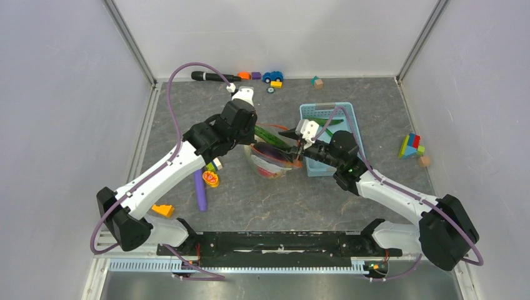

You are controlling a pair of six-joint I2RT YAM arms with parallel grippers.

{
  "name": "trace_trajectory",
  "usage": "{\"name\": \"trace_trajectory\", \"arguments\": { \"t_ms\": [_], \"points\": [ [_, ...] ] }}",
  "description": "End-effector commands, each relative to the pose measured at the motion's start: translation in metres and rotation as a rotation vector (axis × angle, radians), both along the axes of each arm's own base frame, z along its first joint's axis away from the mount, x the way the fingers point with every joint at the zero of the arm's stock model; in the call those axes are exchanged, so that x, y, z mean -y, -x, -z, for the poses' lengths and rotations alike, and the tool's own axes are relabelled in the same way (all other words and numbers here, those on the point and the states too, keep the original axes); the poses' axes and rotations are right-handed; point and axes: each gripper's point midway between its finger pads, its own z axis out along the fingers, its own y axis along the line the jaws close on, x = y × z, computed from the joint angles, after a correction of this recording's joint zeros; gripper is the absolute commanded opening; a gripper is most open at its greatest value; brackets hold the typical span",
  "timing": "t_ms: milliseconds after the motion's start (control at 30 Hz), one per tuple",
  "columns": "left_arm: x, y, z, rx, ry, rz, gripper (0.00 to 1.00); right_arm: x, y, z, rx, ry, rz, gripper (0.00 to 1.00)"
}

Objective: Place the food in the zip-top bag and seal the zipper
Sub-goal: Place the fake vegetable in the zipper food storage bag.

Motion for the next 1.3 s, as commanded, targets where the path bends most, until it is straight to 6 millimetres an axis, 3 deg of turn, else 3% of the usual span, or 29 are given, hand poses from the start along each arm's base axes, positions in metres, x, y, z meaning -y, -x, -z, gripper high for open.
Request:
{"name": "trace_trajectory", "arguments": {
  "t_ms": [0, 167, 300, 433, 600, 733, 1067, 1267],
  "points": [
    [0.001, 0.002, -0.025, 0.043, 0.084, -0.009, 0.02, -0.006, -0.003, -0.035, 0.048, -0.033, -0.007, 0.59],
    [0.002, 0.003, -0.026, 0.044, 0.089, -0.004, 0.02, -0.01, -0.004, -0.055, 0.081, -0.056, -0.005, 0.62],
    [0.004, 0.003, -0.025, 0.038, 0.092, 0.003, 0.02, -0.025, 0.001, -0.069, 0.105, -0.061, -0.047, 0.62],
    [0.005, 0.004, -0.025, 0.035, 0.095, 0.009, 0.02, -0.044, 0.006, -0.072, 0.131, -0.017, -0.085, 0.59],
    [0.006, 0.004, -0.025, 0.035, 0.094, 0.014, 0.02, -0.055, -0.01, -0.062, 0.105, 0.057, -0.063, 0.54],
    [0.006, 0.004, -0.023, 0.034, 0.093, 0.023, 0.02, -0.056, -0.017, -0.05, 0.084, 0.102, -0.042, 0.39],
    [0.016, 0.01, -0.029, 0.049, 0.127, 0.094, 0.02, -0.057, -0.03, -0.04, 0.075, 0.216, -0.023, 0.34],
    [0.017, 0.011, -0.031, 0.062, 0.139, 0.11, 0.02, -0.049, -0.038, -0.045, 0.072, 0.228, 0.047, 0.07]
  ]
}}
